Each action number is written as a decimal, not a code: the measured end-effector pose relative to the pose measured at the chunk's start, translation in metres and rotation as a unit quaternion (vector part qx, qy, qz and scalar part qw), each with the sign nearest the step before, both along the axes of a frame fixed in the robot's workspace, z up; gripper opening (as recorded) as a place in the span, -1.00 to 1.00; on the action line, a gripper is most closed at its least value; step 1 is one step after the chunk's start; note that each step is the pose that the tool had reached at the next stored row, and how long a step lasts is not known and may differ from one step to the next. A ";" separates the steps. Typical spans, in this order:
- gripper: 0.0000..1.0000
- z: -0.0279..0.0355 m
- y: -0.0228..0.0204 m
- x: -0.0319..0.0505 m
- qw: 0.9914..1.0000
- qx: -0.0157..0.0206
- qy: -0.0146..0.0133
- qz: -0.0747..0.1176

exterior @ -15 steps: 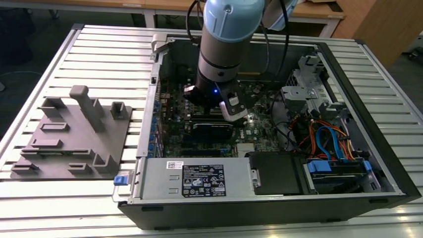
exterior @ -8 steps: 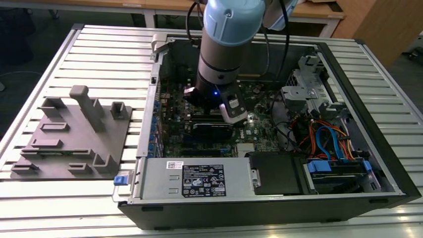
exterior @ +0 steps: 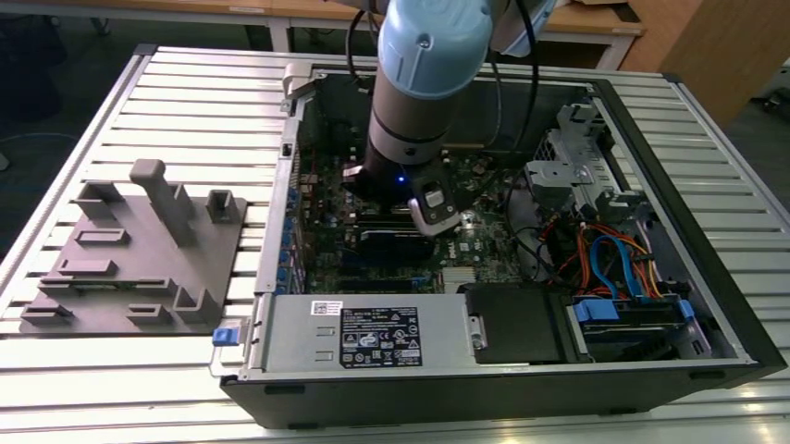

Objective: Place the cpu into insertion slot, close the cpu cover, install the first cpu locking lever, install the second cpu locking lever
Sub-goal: 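Install the second cpu locking lever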

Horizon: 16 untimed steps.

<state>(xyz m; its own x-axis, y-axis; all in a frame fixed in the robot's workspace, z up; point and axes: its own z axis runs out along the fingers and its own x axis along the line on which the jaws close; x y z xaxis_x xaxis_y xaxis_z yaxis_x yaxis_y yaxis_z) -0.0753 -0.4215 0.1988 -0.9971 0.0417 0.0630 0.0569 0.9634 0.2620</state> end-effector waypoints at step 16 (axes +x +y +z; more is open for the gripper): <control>-0.80 -0.0056 0.0001 -0.0014 1.000 0.011 0.000 0.000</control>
